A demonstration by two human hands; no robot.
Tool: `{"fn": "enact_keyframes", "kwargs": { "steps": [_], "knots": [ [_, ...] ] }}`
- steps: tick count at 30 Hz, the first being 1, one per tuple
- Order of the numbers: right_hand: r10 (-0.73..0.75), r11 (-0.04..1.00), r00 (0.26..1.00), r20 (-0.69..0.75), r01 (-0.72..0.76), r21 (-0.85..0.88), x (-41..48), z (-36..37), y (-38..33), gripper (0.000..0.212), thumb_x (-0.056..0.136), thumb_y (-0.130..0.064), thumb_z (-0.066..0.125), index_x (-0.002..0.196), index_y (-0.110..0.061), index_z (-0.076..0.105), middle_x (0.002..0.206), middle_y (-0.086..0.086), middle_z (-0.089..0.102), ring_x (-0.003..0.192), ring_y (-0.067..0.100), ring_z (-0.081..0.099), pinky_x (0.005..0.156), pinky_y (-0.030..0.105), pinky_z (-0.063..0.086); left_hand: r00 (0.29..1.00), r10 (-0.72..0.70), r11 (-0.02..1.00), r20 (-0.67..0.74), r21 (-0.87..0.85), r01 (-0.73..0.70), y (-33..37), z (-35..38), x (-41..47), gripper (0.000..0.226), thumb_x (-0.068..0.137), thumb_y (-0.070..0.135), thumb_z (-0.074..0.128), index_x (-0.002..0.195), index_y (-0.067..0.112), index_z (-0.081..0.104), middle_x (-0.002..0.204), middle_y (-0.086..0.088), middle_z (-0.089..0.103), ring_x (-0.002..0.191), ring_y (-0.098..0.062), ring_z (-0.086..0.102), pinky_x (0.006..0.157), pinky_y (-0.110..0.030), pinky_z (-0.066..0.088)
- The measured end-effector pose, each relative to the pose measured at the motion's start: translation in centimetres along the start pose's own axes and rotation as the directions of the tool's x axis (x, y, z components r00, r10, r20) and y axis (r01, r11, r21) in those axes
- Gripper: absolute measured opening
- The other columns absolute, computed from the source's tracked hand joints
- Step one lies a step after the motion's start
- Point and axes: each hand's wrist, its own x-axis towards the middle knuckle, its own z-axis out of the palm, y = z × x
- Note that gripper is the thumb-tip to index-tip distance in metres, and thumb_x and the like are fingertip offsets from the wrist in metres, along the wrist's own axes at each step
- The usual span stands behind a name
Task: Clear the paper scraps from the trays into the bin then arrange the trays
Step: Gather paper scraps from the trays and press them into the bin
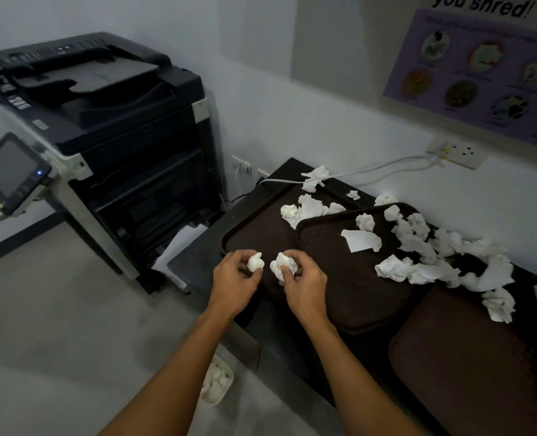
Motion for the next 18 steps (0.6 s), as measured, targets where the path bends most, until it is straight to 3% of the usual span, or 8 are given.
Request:
{"fn": "enact_keyframes", "kwargs": {
  "steps": [3,10,18],
  "knots": [
    [0.037,0.998,0.999,0.032,-0.038,0.041,-1.9,3.5,-1.6,0.029,0.091,-0.007,0.07,0.113,-0.025,0.071,0.107,-0.01,0.071,0.098,0.004,0.069,0.088,0.029,0.059,0.999,-0.028,1.0,-0.019,-0.01,0.028,-2.1,-3.7,-1.0,0.03,0.086,0.017,0.079,0.114,0.026,0.071,0.109,0.012,0.065,0.09,0.003,0.065,0.075,-0.011,0.053],
    [0.102,0.982,0.991,0.087,-0.114,0.151,-7.0,11.7,-4.7,0.027,0.092,-0.006,0.069,0.109,-0.026,0.069,0.102,-0.01,0.072,0.094,0.008,0.071,0.081,0.039,0.062,0.992,-0.088,0.996,-0.088,0.0,0.089,-8.5,-11.6,-3.5,0.031,0.086,0.016,0.08,0.115,0.02,0.071,0.108,0.008,0.068,0.09,0.003,0.064,0.073,-0.01,0.052],
    [0.063,0.996,0.975,0.213,-0.075,0.05,-12.7,19.4,-3.7,0.031,0.094,-0.003,0.067,0.116,-0.026,0.067,0.109,-0.018,0.064,0.104,0.0,0.065,0.085,0.014,0.054,0.966,-0.232,0.971,-0.114,0.028,0.237,-16.9,-16.7,-7.2,0.034,0.088,0.024,0.078,0.121,0.023,0.069,0.109,0.008,0.068,0.09,-0.002,0.065,0.076,-0.017,0.055]
  ]
}}
